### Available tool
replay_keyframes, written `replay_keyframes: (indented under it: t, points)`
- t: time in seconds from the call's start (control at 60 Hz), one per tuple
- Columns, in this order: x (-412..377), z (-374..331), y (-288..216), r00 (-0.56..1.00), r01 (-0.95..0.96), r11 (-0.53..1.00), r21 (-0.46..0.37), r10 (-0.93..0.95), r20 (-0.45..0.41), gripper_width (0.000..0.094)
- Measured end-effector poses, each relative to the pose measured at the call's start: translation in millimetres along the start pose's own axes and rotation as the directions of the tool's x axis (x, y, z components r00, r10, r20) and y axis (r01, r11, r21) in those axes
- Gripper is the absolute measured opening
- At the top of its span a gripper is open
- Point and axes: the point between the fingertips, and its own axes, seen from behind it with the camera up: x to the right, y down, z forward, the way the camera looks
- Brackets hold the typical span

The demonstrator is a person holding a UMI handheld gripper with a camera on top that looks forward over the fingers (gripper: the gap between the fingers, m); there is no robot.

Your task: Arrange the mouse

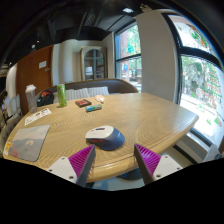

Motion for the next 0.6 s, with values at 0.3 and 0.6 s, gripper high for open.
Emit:
replay_keyframes:
  t: [0.3, 0.6]
  points:
    - [5, 57, -15, 0.997, 0.043, 0.999, -0.021, -0.041, 0.071, 0.0806]
    - [2, 96, -31, 0.995, 0.052, 0.997, -0.052, -0.047, 0.088, 0.0749]
